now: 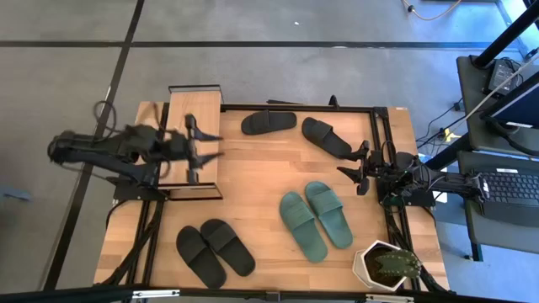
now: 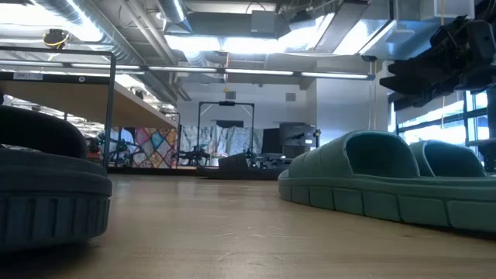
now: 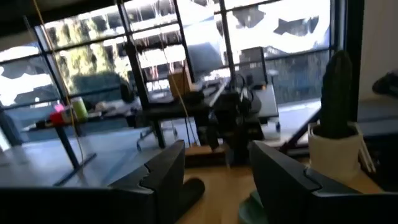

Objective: Pick and place slides into the shelf
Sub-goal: Put the black slipper on the shelf

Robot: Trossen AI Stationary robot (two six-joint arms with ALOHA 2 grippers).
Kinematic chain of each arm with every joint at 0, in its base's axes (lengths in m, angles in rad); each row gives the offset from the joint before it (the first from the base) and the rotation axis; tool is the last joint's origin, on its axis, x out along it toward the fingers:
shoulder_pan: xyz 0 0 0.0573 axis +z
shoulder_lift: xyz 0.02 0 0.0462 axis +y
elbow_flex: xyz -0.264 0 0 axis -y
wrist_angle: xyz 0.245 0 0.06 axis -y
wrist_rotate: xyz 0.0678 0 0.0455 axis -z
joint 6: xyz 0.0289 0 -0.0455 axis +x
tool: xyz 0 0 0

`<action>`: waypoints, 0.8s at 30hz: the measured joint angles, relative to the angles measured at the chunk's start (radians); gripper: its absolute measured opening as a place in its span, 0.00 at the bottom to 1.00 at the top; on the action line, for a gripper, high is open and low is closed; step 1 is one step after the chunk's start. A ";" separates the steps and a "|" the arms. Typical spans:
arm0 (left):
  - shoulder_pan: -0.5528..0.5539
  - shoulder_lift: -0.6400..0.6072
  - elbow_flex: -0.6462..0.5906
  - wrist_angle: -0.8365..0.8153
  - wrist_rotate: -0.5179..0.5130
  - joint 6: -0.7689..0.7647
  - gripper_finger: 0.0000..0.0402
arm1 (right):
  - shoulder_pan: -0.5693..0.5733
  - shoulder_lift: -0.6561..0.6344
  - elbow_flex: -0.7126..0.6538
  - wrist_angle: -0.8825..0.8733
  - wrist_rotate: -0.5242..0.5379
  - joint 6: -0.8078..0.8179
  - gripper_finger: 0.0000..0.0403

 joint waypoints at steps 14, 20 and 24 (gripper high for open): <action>-0.571 0.459 0.303 -0.252 -0.784 -0.134 0.43 | 0.000 0.000 0.000 0.000 -0.001 -0.016 0.56; -0.690 0.618 0.365 -0.251 -0.869 -0.241 0.43 | 0.000 0.000 0.000 -0.001 -0.001 -0.029 0.56; -0.729 0.703 0.369 -0.252 -0.879 -0.340 0.43 | 0.000 0.000 0.000 -0.001 -0.002 -0.029 0.56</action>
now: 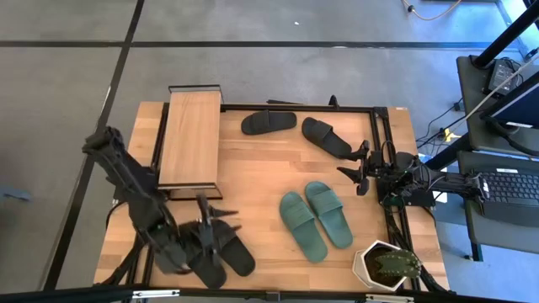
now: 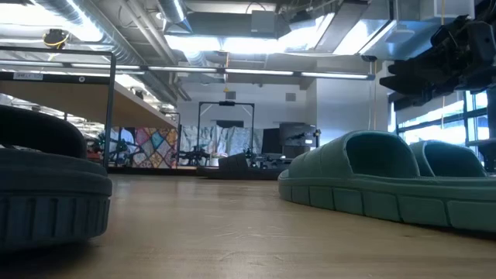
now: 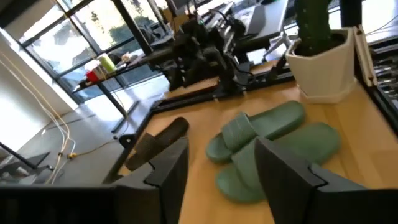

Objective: Pick and place slides into the shelf
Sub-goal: Put the black slipper on the shelf

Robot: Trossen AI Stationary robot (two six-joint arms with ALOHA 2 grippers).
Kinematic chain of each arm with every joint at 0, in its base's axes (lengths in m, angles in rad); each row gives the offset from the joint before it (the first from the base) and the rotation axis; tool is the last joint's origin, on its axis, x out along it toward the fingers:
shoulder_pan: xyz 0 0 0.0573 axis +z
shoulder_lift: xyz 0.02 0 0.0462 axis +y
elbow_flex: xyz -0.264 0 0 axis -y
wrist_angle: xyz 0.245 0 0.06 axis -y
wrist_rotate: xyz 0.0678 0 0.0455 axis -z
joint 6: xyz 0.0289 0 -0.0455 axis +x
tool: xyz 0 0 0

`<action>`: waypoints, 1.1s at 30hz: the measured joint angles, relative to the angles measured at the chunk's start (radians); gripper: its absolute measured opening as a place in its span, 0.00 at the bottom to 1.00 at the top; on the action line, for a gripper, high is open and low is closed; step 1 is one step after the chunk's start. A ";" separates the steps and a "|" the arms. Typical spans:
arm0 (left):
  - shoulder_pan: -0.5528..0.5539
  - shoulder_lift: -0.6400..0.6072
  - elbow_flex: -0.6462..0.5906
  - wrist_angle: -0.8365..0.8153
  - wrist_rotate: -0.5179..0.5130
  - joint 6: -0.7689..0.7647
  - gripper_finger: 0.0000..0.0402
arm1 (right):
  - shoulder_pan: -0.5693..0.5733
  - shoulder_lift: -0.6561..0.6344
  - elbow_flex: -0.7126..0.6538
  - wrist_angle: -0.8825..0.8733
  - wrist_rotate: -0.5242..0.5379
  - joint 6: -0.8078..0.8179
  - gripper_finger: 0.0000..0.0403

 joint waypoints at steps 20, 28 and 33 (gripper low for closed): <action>-0.163 0.218 0.000 -0.020 0.106 -0.558 0.43 | 0.000 0.000 0.000 0.000 -0.003 0.055 0.56; -0.136 0.218 0.000 -0.409 0.471 -1.120 0.41 | 0.000 0.000 0.000 0.000 -0.003 0.055 0.56; -0.109 0.218 0.000 -0.614 0.942 -1.505 0.34 | 0.000 0.000 0.000 0.000 -0.003 0.055 0.56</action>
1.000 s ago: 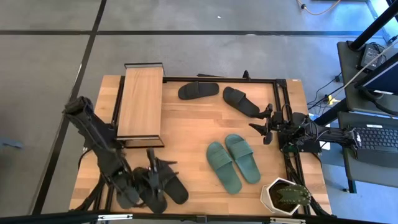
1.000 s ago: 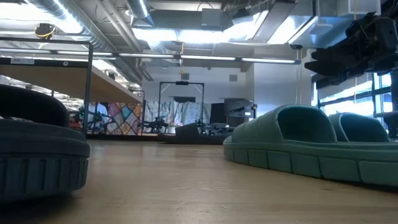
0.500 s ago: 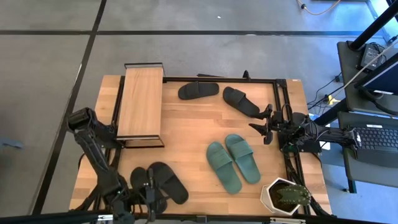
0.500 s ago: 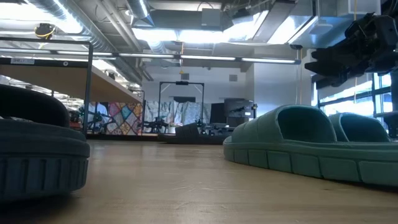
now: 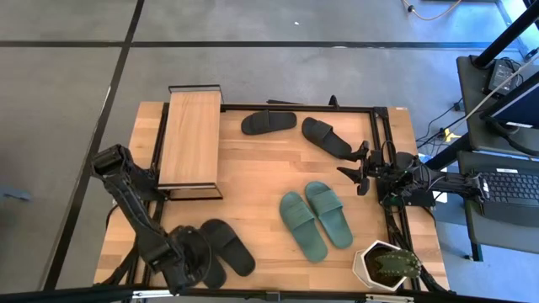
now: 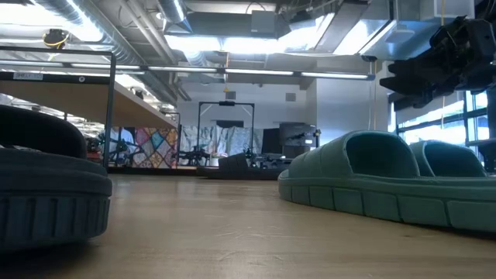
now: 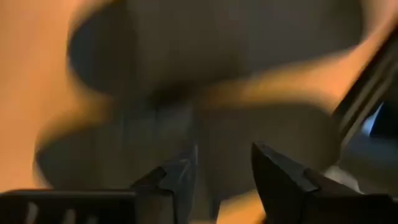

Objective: Pick and place slides into the shelf
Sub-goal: Put the black slipper on the shelf

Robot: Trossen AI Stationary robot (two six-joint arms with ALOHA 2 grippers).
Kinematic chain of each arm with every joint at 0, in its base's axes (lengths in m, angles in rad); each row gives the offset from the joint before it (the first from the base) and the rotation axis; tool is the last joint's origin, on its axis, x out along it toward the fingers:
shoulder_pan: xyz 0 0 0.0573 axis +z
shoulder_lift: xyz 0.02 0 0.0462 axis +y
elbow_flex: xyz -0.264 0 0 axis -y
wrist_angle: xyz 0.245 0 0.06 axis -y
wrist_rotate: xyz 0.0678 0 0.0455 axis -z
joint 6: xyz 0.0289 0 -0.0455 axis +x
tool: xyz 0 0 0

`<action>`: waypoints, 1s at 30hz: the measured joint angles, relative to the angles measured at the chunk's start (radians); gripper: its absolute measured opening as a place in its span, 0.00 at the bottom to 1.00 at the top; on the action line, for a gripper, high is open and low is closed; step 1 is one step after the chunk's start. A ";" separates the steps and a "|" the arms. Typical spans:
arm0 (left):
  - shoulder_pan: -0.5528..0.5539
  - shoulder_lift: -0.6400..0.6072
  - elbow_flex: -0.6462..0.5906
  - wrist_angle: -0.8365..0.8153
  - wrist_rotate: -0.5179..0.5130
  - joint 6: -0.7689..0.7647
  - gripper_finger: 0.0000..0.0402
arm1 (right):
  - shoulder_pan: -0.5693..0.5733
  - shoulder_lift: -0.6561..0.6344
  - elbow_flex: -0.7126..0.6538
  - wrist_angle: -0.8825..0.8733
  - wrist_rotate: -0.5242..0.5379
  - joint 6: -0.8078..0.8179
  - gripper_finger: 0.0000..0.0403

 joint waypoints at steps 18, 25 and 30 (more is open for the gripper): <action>0.127 0.082 0.079 -0.034 0.306 -0.043 0.09 | 0.000 0.000 0.000 0.000 0.003 -0.036 0.56; 0.162 0.082 0.089 -0.037 0.303 -0.040 0.07 | 0.000 0.000 0.000 0.000 0.003 -0.034 0.56; 0.179 0.082 0.089 -0.040 0.303 -0.023 0.08 | 0.000 0.000 0.000 0.000 0.003 -0.034 0.56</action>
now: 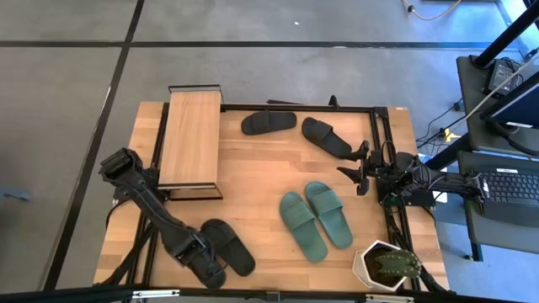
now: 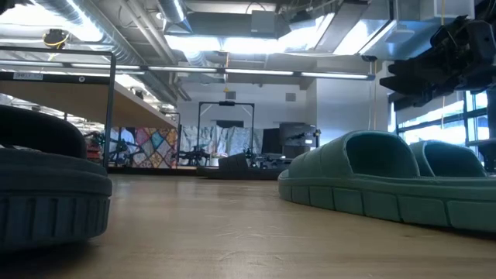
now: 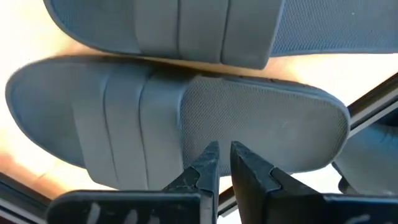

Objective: Pick and place slides into the shelf
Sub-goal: Put the black slipper on the shelf

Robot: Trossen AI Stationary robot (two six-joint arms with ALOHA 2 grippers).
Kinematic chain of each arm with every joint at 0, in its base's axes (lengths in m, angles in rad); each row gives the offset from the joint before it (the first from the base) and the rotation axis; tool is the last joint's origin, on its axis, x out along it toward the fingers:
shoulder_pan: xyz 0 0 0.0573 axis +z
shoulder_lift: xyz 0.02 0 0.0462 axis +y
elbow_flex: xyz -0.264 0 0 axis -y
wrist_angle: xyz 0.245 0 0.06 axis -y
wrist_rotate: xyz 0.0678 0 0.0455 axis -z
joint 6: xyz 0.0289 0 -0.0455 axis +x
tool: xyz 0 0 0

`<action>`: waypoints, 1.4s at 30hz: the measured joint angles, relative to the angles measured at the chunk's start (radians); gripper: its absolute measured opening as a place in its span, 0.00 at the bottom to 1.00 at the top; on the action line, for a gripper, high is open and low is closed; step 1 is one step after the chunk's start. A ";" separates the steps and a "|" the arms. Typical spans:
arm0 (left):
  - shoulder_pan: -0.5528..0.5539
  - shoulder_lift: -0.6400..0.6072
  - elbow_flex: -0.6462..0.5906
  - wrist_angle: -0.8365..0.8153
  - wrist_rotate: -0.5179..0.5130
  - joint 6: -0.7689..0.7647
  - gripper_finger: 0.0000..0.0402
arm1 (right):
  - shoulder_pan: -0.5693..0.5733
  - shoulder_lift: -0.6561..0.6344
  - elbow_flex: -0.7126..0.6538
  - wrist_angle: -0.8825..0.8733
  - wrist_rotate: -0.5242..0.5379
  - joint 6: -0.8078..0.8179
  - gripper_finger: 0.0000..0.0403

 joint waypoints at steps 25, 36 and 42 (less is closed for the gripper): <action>0.022 0.000 0.000 -0.004 0.126 0.023 0.41 | 0.000 0.000 0.000 0.000 0.000 -0.001 0.56; -0.077 -0.003 0.234 -0.273 -0.035 -0.144 0.45 | 0.000 0.000 0.000 0.000 0.000 0.001 0.56; -0.113 0.030 0.270 -0.309 -0.072 -0.264 0.45 | 0.000 0.000 0.000 0.000 0.000 0.004 0.56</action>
